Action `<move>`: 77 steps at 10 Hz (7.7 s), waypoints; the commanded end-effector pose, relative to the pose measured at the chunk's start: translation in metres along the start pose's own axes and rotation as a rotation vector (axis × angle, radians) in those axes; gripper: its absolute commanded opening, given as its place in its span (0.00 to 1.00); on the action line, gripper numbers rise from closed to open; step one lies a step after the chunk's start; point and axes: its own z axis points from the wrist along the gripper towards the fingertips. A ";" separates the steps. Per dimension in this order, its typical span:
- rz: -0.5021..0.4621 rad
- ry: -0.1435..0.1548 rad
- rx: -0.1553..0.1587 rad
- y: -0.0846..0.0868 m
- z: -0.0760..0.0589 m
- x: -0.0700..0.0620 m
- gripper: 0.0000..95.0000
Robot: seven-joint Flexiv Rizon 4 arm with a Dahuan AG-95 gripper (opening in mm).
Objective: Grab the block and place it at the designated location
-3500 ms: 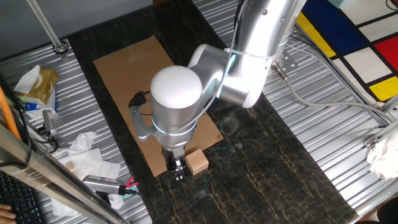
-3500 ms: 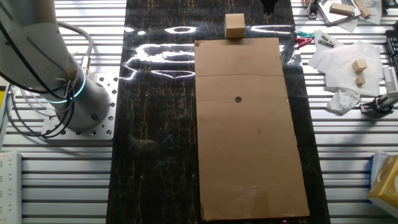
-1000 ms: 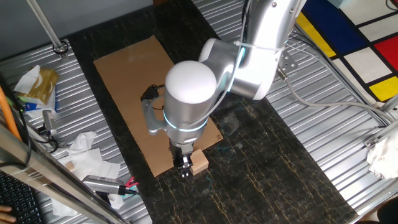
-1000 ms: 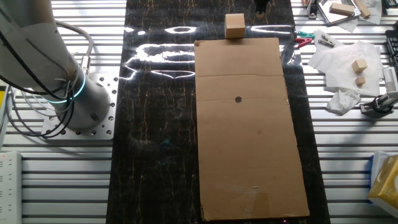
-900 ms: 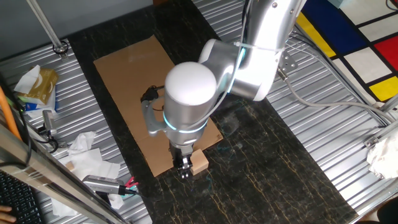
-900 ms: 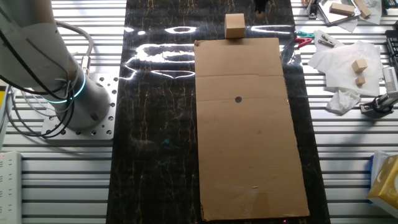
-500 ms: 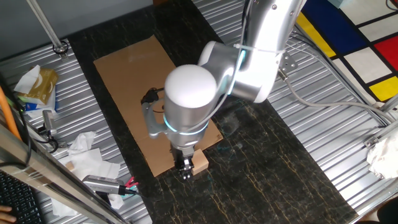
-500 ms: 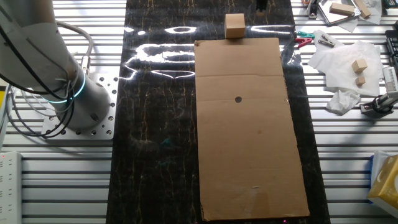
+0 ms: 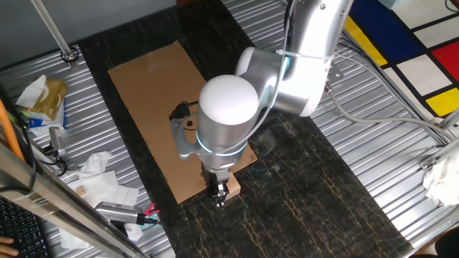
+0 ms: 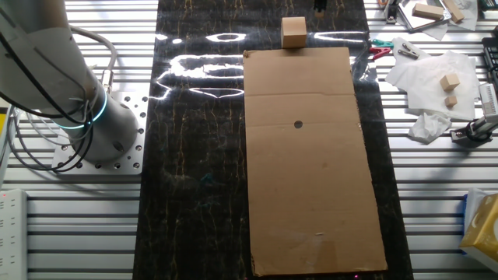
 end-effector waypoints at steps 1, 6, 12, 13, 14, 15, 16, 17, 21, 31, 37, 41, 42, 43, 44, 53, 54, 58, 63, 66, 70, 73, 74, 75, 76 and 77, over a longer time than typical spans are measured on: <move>0.005 -0.005 0.000 0.002 0.001 0.003 0.60; 0.003 -0.007 -0.003 0.002 0.000 0.012 0.60; 0.003 -0.012 -0.004 0.007 0.003 0.020 0.60; 0.004 -0.013 -0.004 0.009 0.004 0.020 0.60; 0.005 -0.015 -0.004 0.010 0.004 0.021 0.60; 0.005 -0.016 -0.004 0.011 0.005 0.021 0.60; 0.006 -0.018 -0.005 0.011 0.005 0.021 0.60; 0.006 -0.018 -0.005 0.011 0.005 0.021 0.60; -0.004 -0.017 -0.009 0.012 0.006 0.021 0.80; -0.004 -0.017 -0.009 0.012 0.006 0.021 0.80; -0.004 -0.017 -0.009 0.012 0.006 0.021 0.80; -0.004 -0.017 -0.009 0.012 0.006 0.021 0.80; 0.013 -0.044 0.022 0.037 0.025 0.049 0.80; 0.014 -0.044 0.022 0.037 0.025 0.049 0.80; 0.015 -0.045 0.023 0.037 0.025 0.049 0.80; 0.000 -0.041 0.029 0.030 0.017 0.045 0.80; 0.000 -0.042 0.028 0.030 0.017 0.045 0.80; -0.003 -0.043 0.029 0.030 0.015 0.045 0.80; -0.004 -0.043 0.028 0.030 0.014 0.045 0.80; -0.001 -0.042 0.028 0.030 0.014 0.045 0.80; -0.002 -0.041 0.028 0.030 0.014 0.045 0.80; -0.003 -0.041 0.028 0.030 0.014 0.045 0.80; -0.003 -0.042 0.028 0.030 0.014 0.045 0.80; -0.002 -0.042 0.028 0.030 0.014 0.045 0.80; -0.002 -0.042 0.028 0.030 0.014 0.045 0.80; -0.002 -0.042 0.029 0.030 0.014 0.045 0.80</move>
